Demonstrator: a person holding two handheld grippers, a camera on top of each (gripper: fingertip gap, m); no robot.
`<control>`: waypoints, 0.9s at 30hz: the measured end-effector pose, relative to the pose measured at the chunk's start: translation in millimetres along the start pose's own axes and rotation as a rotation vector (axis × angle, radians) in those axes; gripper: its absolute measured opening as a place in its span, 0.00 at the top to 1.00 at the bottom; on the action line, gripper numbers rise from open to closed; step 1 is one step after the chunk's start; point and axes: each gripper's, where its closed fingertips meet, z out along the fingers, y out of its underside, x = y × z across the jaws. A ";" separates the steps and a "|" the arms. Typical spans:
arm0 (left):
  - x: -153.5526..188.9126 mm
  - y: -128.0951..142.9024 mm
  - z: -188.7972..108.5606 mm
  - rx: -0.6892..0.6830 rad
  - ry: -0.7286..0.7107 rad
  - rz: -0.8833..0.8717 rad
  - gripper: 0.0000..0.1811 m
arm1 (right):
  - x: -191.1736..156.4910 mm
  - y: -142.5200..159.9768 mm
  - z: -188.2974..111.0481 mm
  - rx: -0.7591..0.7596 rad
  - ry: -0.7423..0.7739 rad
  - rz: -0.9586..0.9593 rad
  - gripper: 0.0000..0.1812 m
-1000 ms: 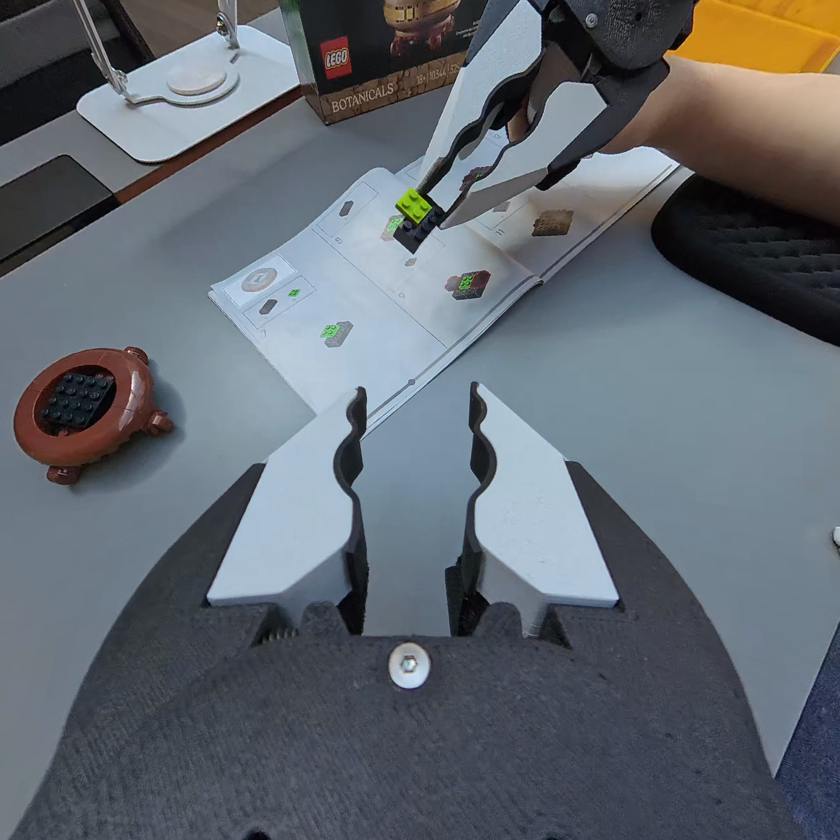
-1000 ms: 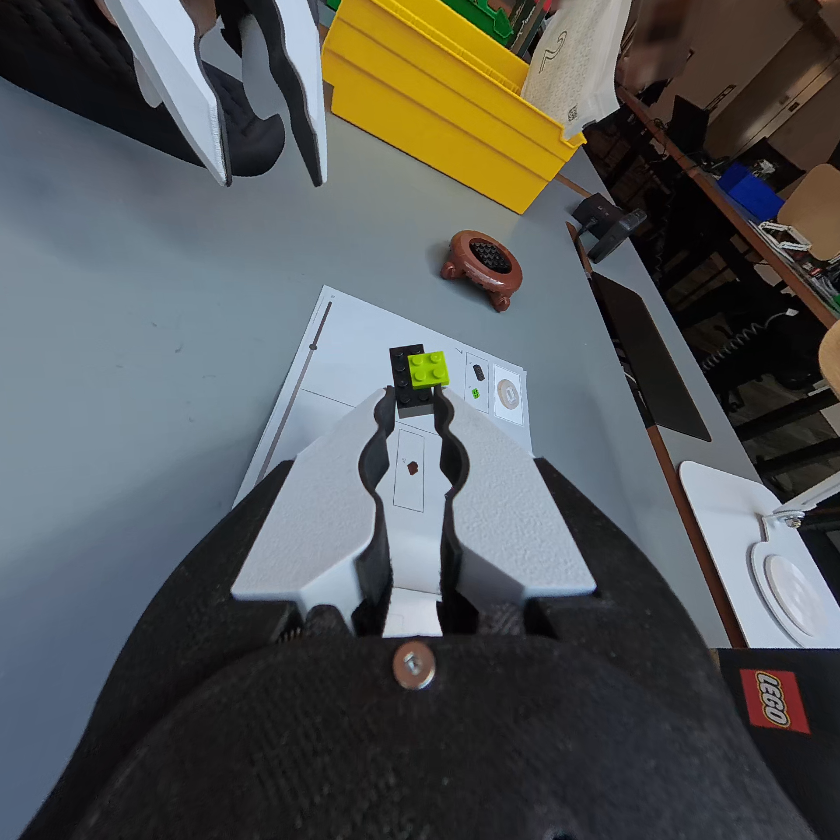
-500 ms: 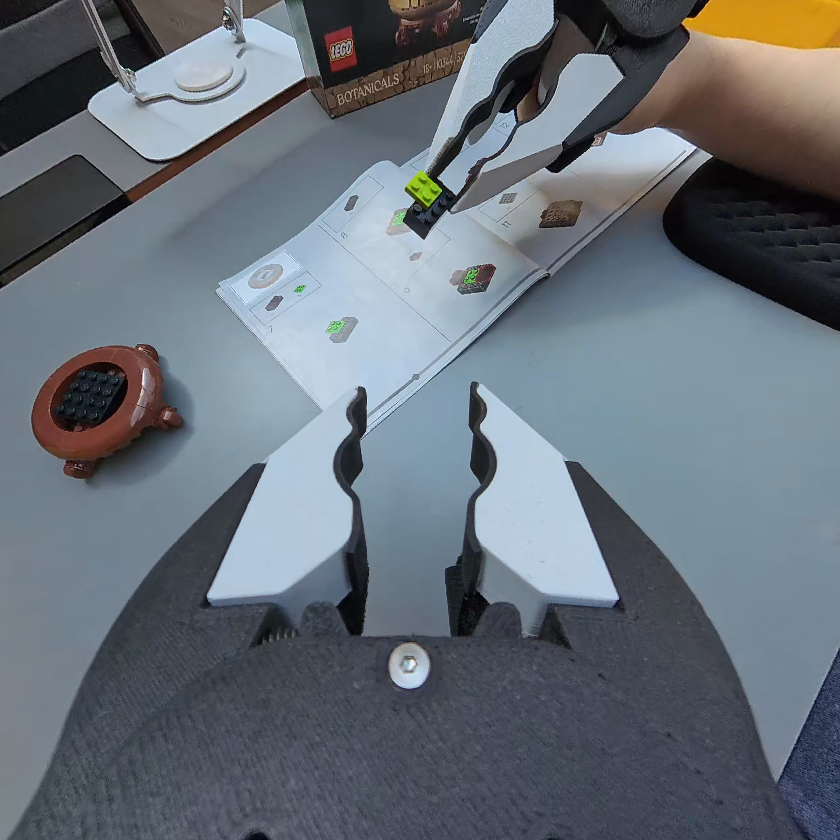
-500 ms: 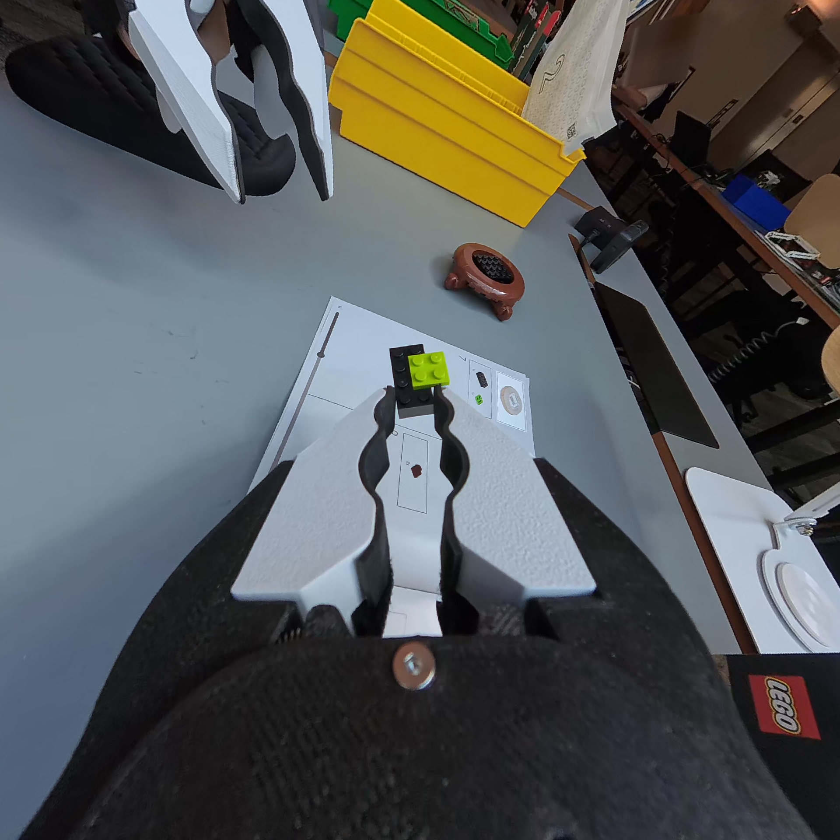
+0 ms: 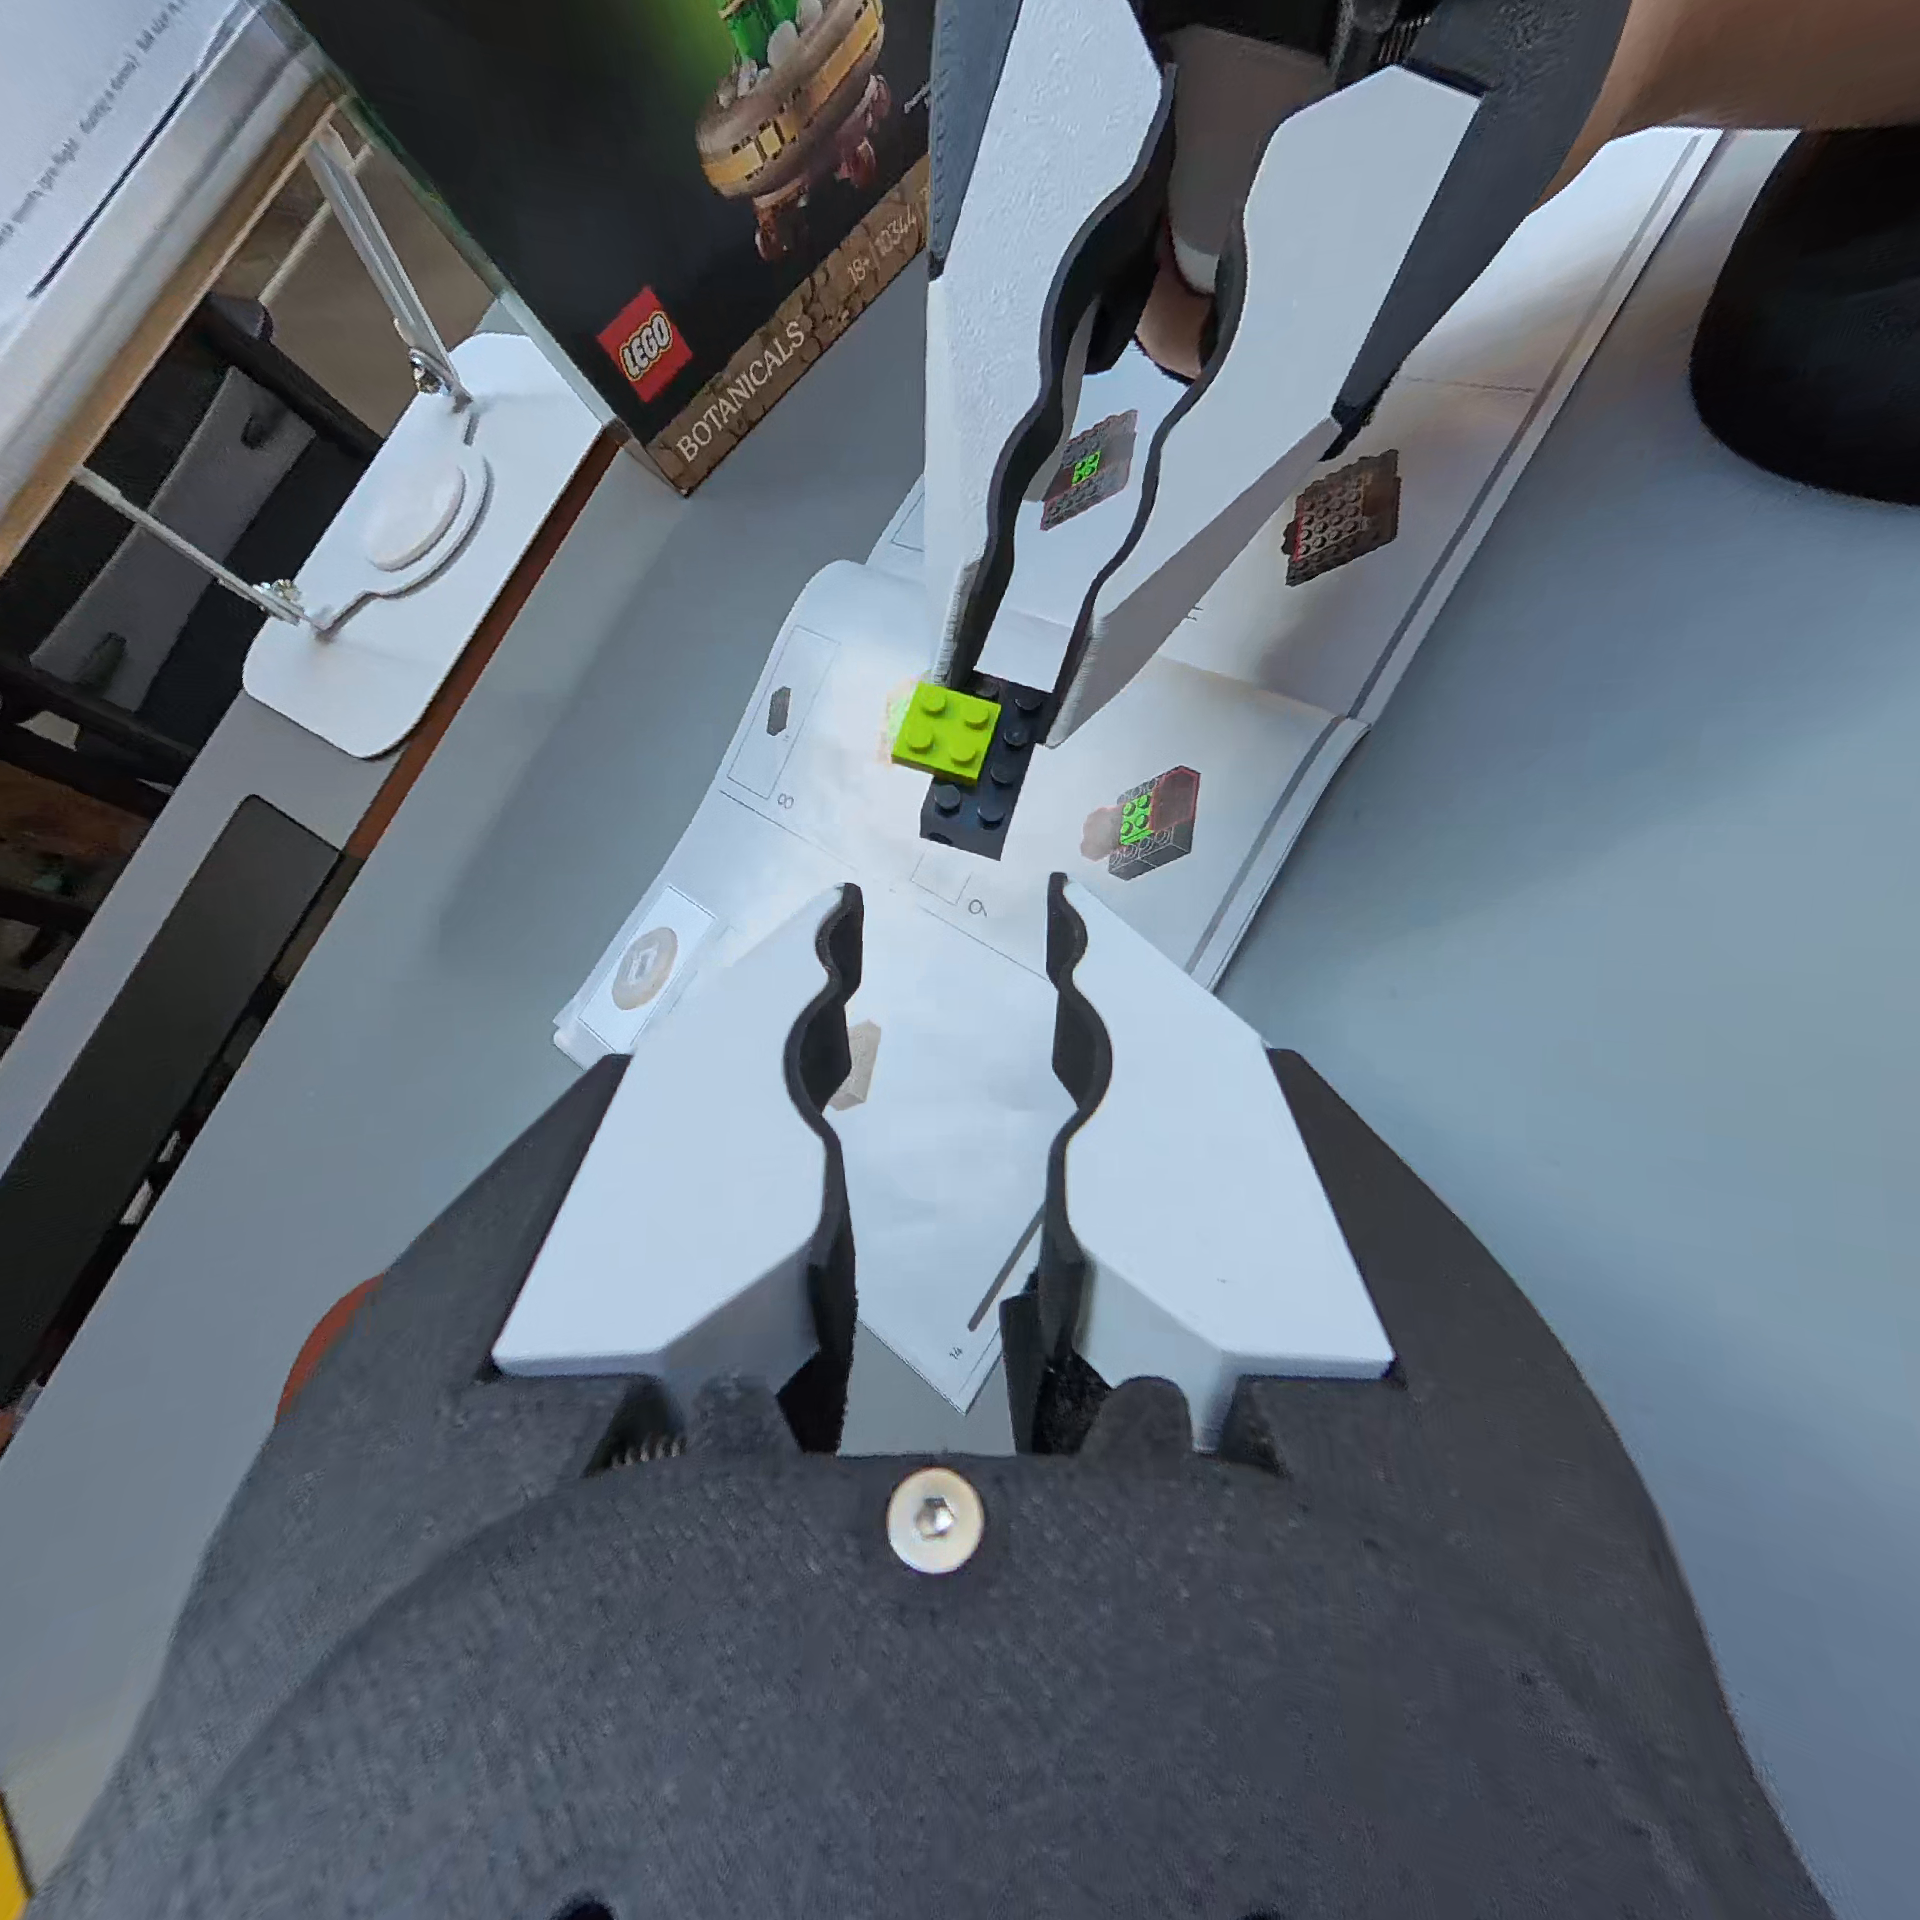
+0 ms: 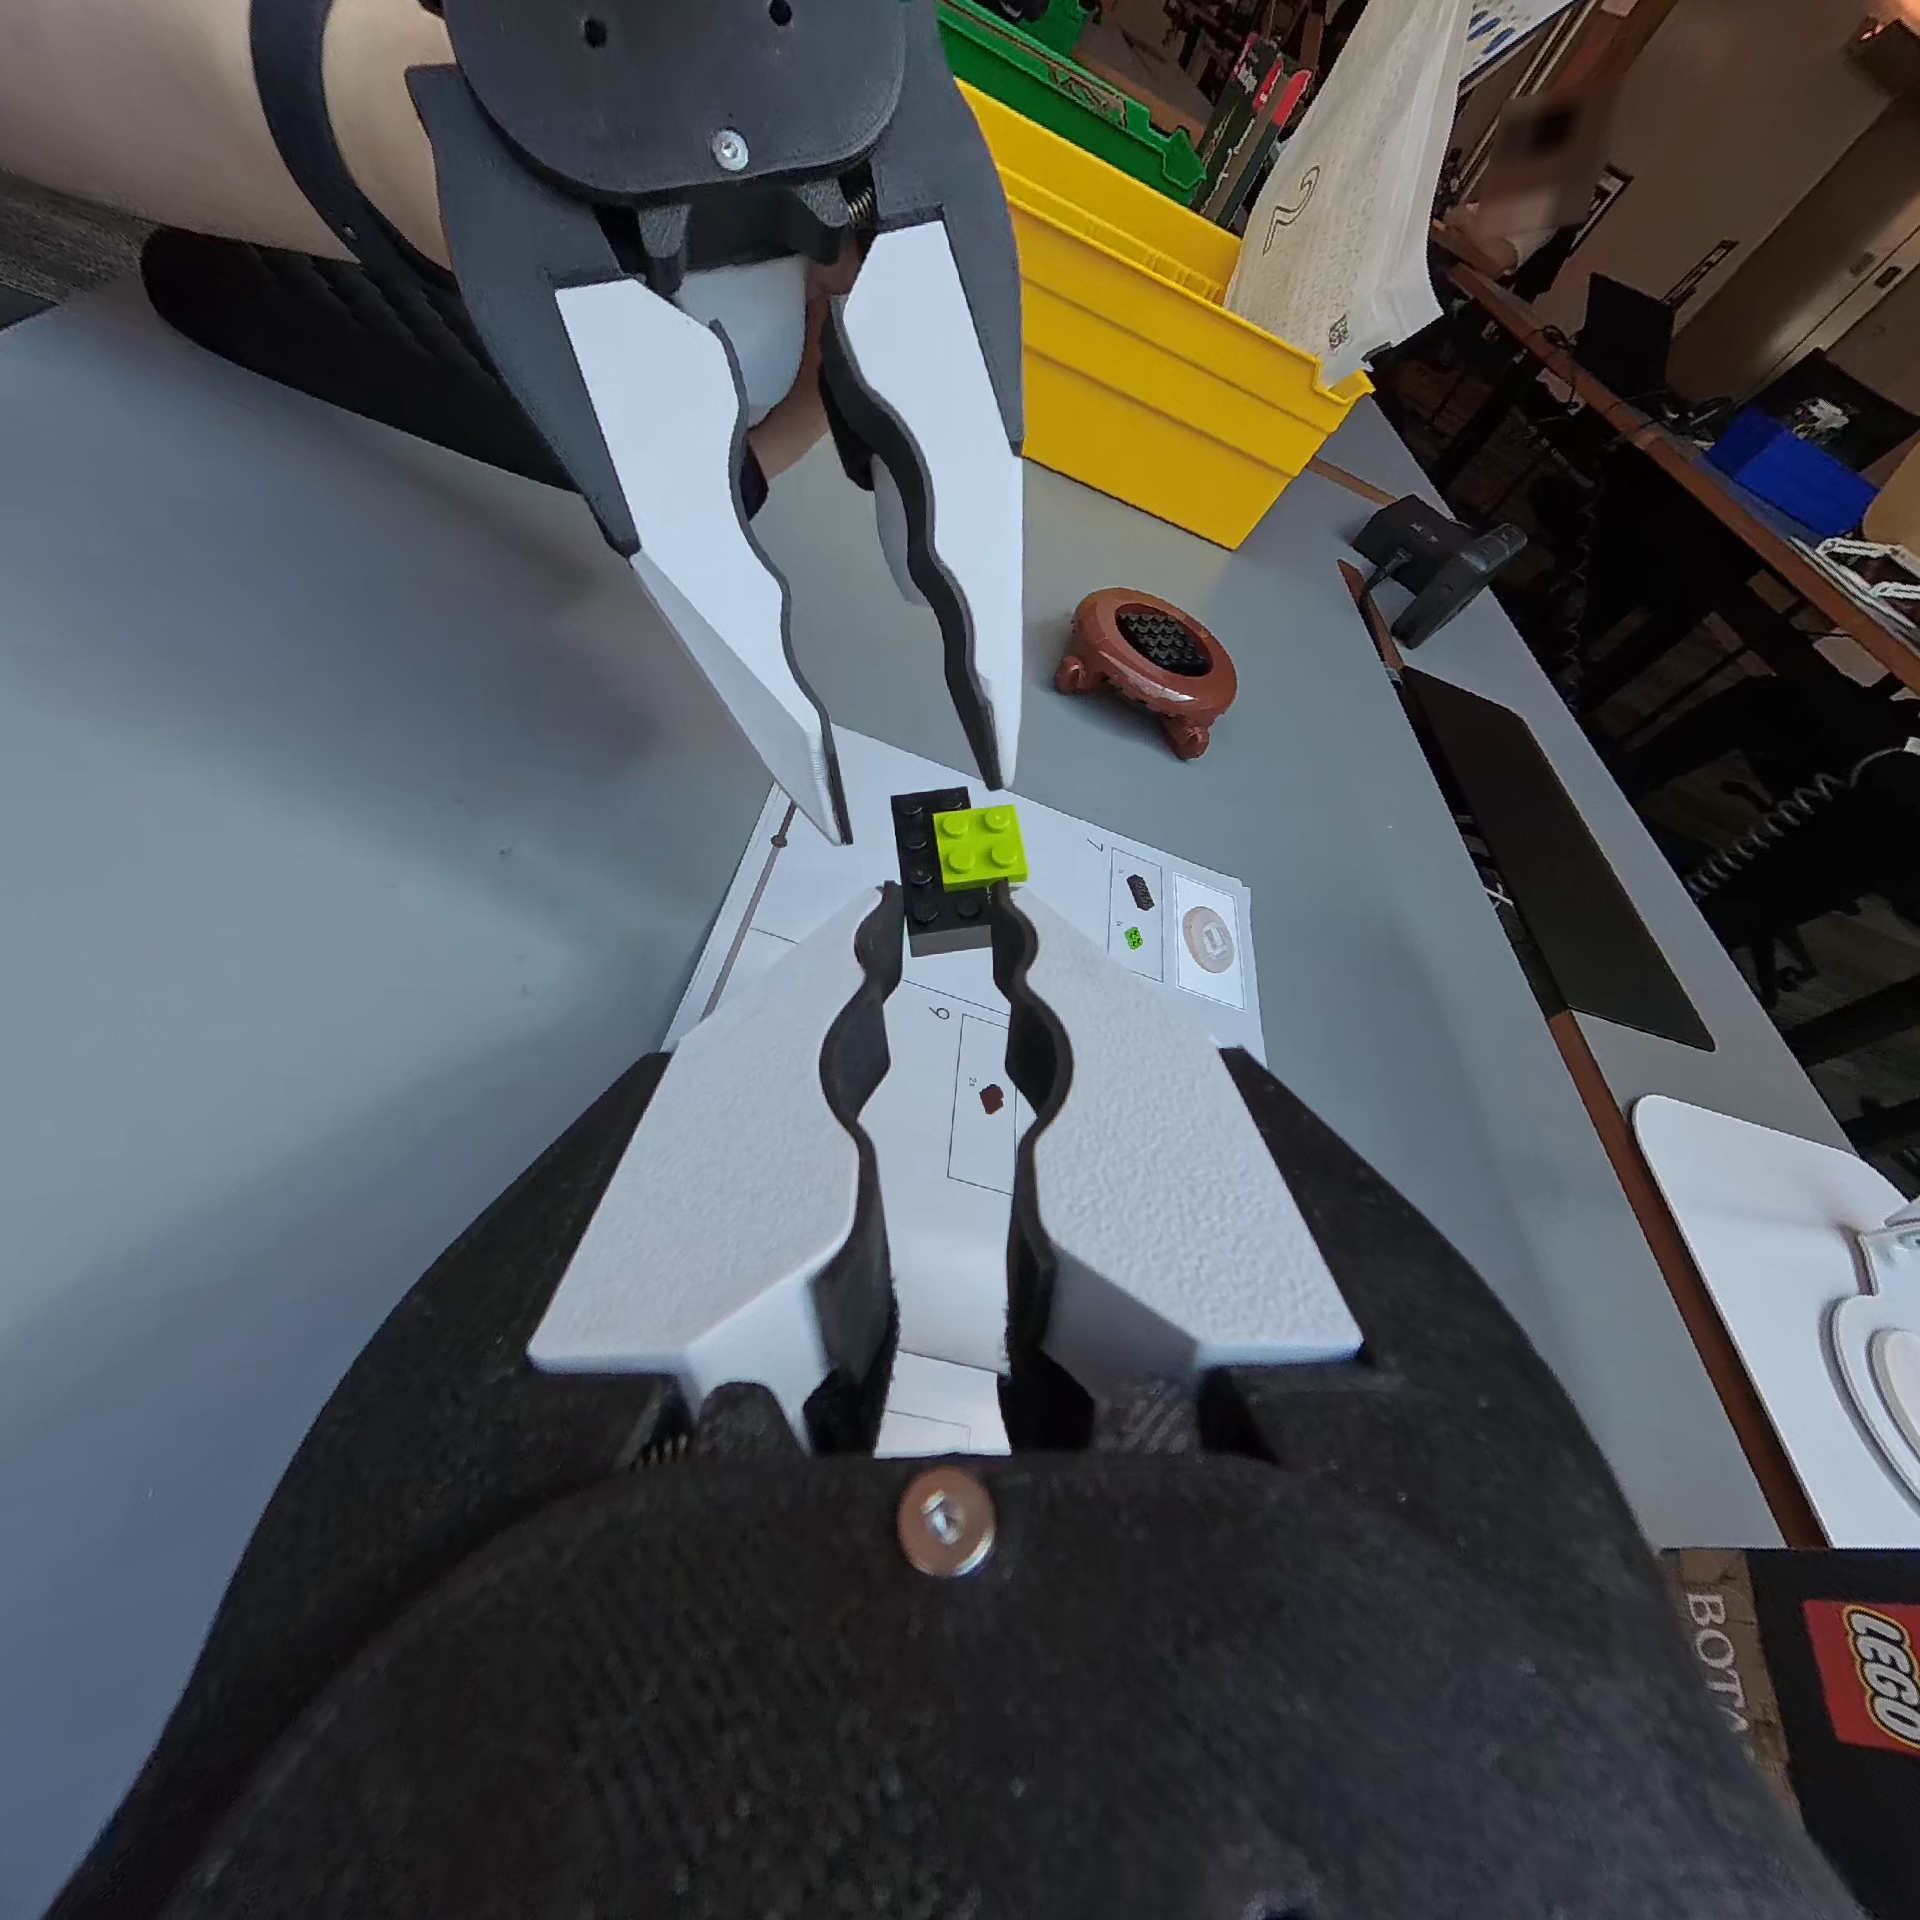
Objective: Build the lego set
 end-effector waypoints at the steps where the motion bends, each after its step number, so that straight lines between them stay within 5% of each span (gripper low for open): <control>1: 0.7 -0.7 1.2 0.002 0.001 0.023 0.83 | -0.8 -0.3 0.2 0.004 -0.008 0.004 0.92; 16: 9.9 -1.9 -5.2 -0.009 -0.010 0.198 0.92 | -11.6 -4.7 7.1 0.004 -0.051 -0.014 0.91; 19: 12.5 2.5 -8.8 0.008 0.009 0.143 0.92 | -12.2 -3.4 10.6 0.006 -0.047 0.001 0.84; 22: 3.8 26.7 -18.5 -0.028 -0.017 0.082 0.92 | -11.3 4.0 13.6 -0.026 -0.036 -0.006 0.79; 27: -20.3 108.0 -49.3 -0.172 -0.017 -0.122 0.92 | -5.8 13.6 14.6 -0.070 -0.001 -0.042 0.83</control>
